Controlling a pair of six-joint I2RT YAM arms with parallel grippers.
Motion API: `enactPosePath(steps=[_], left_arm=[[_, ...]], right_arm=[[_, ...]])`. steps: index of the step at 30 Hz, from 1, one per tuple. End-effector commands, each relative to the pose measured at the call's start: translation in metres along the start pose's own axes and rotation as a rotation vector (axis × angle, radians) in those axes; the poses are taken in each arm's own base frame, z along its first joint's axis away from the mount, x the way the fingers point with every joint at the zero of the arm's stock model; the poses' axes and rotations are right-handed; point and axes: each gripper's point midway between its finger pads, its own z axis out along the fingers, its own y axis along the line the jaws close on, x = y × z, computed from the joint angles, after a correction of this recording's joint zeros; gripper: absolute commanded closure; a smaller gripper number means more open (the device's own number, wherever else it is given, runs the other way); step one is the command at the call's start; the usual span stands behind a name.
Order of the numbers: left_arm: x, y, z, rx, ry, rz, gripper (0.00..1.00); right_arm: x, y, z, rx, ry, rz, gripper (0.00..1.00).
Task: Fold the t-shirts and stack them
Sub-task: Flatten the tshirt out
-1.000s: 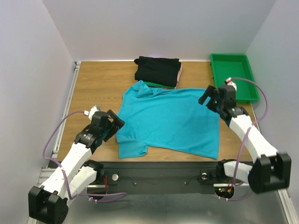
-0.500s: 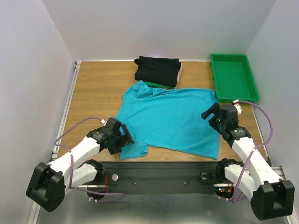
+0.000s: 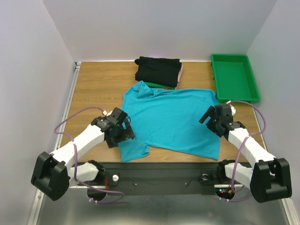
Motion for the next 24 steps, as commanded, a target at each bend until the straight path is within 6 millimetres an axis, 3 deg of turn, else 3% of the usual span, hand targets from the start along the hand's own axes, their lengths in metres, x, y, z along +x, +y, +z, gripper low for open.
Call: enactPosePath(steps=[1,3,6,11,12,16,19,24], left_arm=[[-0.041,-0.018,-0.016,-0.025,-0.134,0.044,0.02],[-0.068,-0.054,-0.024,0.093,-0.224,0.054,0.02],[-0.085,-0.092,-0.019,0.215,-0.262,0.077,0.02],[-0.108,-0.126,0.023,0.218,-0.227,0.142,0.02],[-0.105,-0.122,0.046,0.181,-0.167,0.182,0.02],[-0.123,-0.120,0.078,0.138,-0.152,0.143,0.02],[-0.135,-0.124,0.086,0.232,-0.134,0.099,0.01],[-0.157,-0.125,0.097,0.238,-0.153,0.103,0.01]], right_arm=[[-0.027,0.019,-0.003,-0.031,-0.054,-0.057,0.00],[-0.028,0.023,-0.002,-0.037,-0.051,-0.061,0.00],[-0.026,0.022,0.005,-0.023,-0.025,-0.106,0.00],[-0.029,0.019,0.022,0.037,-0.007,-0.140,0.00],[-0.029,0.019,0.026,0.043,-0.002,-0.147,0.00],[-0.027,0.028,0.039,0.010,0.019,-0.160,0.00],[-0.028,0.031,0.052,0.019,0.033,-0.189,0.00],[-0.036,0.035,0.081,0.072,0.035,-0.207,0.00]])
